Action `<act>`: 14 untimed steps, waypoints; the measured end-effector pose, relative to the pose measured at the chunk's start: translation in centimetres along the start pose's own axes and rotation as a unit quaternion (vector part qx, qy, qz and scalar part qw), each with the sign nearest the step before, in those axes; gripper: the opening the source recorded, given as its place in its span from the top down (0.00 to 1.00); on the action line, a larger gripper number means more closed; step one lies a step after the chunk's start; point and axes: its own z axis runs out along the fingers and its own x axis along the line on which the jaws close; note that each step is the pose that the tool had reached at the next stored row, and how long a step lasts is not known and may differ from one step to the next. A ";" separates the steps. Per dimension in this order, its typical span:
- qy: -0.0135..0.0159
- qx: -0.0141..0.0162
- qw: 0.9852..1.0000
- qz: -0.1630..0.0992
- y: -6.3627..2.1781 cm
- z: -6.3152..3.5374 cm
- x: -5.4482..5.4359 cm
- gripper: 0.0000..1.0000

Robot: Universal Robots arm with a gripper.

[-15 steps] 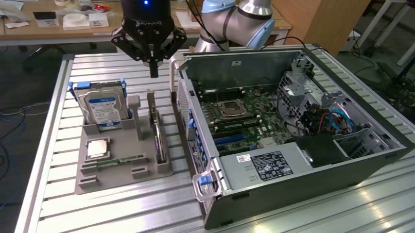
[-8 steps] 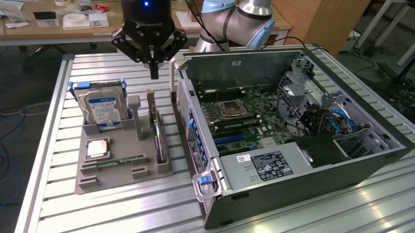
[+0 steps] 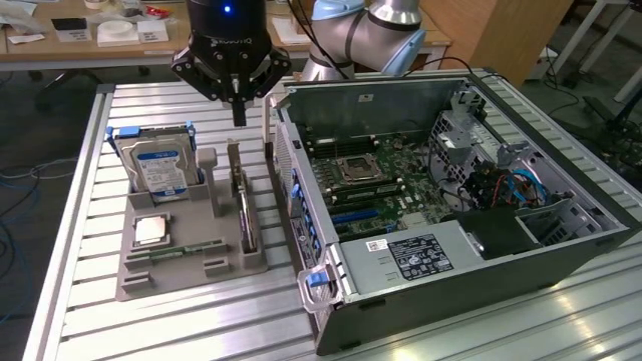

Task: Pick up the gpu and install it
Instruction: 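Reach for the gpu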

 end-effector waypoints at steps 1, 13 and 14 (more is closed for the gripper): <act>0.000 0.000 1.000 0.000 -0.10 -0.01 0.0 0.89; 0.000 0.000 1.000 0.000 -1.28 -0.05 -0.1 0.89; 0.000 0.000 1.000 0.000 -1.38 -0.06 -0.1 0.89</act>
